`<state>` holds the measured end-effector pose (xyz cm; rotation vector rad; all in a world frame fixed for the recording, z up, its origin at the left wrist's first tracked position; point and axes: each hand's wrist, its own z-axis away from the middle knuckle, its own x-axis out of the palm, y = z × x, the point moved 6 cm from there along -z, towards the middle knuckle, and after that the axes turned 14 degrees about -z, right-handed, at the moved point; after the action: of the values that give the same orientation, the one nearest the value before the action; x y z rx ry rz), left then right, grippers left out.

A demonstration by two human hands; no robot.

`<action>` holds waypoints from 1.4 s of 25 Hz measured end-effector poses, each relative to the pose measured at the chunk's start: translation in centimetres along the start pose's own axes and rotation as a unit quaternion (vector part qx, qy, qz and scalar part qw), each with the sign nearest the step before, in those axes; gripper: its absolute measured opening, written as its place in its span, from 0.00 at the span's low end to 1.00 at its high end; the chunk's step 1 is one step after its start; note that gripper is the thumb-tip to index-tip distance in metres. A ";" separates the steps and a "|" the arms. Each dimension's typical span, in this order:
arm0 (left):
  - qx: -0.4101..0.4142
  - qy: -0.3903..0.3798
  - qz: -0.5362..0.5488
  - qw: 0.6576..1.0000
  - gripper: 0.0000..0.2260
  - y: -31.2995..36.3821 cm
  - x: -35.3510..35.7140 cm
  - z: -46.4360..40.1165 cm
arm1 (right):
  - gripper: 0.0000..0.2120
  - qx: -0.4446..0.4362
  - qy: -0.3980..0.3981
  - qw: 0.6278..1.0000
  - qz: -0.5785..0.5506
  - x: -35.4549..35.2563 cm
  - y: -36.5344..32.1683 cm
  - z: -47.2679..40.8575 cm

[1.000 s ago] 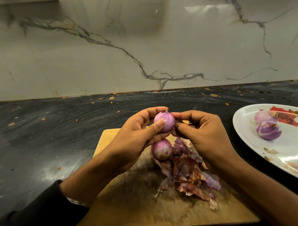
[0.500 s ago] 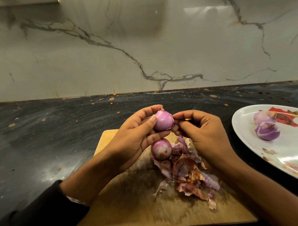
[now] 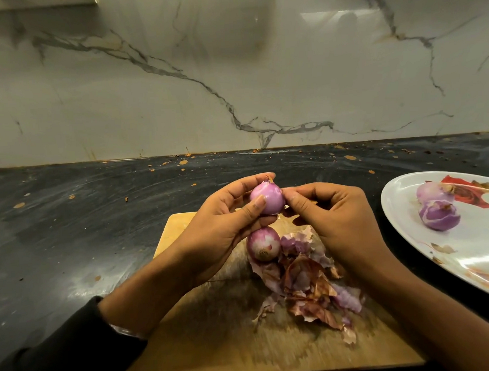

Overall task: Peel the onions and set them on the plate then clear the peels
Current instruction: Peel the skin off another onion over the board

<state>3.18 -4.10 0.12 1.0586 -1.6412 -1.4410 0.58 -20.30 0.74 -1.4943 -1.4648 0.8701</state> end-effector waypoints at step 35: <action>0.007 0.009 -0.002 1.000 0.19 -0.3 -0.2 -0.1 | 0.10 -0.018 -0.010 1.000 -0.022 0.2 0.0 -0.1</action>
<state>3.44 -3.98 -0.14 1.0789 -1.6395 -1.4206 0.65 -20.16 0.79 -1.4774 -1.5288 0.8383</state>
